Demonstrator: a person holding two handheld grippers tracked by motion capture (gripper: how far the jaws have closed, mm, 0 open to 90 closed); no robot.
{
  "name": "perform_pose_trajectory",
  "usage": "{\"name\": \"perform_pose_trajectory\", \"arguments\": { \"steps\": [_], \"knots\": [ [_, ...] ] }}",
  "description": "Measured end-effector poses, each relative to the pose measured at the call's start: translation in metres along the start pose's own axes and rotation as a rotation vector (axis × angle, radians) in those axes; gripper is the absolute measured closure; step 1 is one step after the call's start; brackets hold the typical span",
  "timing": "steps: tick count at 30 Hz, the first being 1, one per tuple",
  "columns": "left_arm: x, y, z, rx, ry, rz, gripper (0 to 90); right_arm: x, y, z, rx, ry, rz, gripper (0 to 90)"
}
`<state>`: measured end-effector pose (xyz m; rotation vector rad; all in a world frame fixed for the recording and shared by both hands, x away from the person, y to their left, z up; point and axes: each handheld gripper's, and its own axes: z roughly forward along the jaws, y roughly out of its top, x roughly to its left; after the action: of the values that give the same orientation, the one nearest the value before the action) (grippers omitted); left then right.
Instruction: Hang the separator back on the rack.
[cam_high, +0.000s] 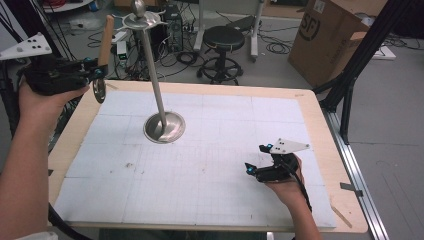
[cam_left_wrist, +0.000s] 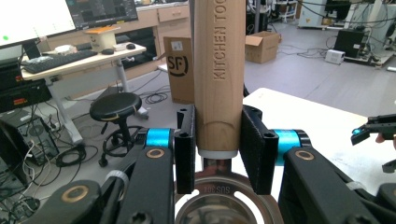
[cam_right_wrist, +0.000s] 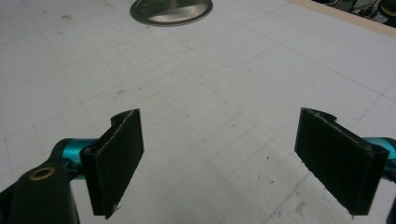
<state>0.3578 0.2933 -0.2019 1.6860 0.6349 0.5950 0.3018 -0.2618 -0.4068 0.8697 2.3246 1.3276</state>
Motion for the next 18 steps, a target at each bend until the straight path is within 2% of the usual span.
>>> {"name": "perform_pose_trajectory", "arguments": {
  "steps": [6, 18],
  "knots": [
    [0.003, -0.006, 0.002, -0.001, 0.001, -0.021, 68.7, 0.000, 0.000, -0.001, -0.002, 0.002, 0.000, 14.3],
    [0.002, -0.008, 0.014, 0.017, -0.009, -0.015, 68.8, 0.000, 0.000, -0.001, -0.001, 0.000, -0.002, 14.3]
  ]
}}
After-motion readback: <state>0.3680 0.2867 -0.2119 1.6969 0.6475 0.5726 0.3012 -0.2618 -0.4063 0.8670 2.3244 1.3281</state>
